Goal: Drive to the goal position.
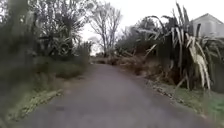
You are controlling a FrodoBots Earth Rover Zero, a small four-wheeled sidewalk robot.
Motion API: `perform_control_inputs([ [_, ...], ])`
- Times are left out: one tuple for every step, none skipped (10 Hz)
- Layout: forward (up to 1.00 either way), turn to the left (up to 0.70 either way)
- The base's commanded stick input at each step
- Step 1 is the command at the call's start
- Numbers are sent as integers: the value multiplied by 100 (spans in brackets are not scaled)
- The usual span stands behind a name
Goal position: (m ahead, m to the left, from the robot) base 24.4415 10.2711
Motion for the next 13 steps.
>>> perform_control_inputs([
  [100, 0],
  [100, 0],
  [100, 0],
  [100, 0],
  [100, 0],
  [100, 0],
  [100, 0],
  [100, 0],
  [100, 0],
  [100, 0],
  [100, 0],
  [100, 0],
  [100, 0],
])
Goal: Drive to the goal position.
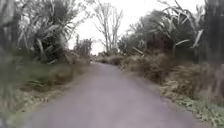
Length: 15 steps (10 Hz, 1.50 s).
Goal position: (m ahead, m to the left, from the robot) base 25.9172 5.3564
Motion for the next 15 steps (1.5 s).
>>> perform_control_inputs([
  [100, 0],
  [100, 0],
  [100, 0],
  [100, 0],
  [100, 0],
  [100, 0],
  [100, 0],
  [100, 0],
  [100, 0],
  [100, 0],
  [100, 0],
  [100, 0],
  [100, 0],
  [100, 0],
  [100, 0],
])
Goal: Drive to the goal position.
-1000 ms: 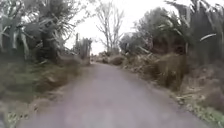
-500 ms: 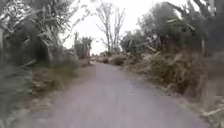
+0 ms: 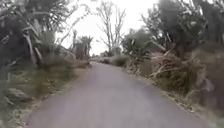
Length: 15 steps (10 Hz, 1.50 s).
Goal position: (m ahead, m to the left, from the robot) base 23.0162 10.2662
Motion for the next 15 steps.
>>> perform_control_inputs([
  [100, 0],
  [100, 0],
  [100, 0],
  [100, 0],
  [100, 0],
  [100, 0],
  [100, 0],
  [100, 0],
  [100, 0],
  [100, 0],
  [100, 0],
  [100, 0],
  [100, 0],
  [100, 0],
  [100, 0],
])
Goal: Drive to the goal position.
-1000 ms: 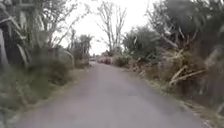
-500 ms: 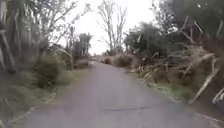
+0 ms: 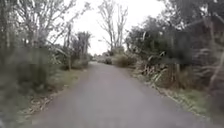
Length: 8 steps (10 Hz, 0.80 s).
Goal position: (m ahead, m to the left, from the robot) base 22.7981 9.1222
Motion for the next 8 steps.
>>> perform_control_inputs([
  [100, 0],
  [100, 0],
  [100, 0],
  [100, 0],
  [100, 0],
  [100, 0],
  [100, 0],
  [100, 0],
])
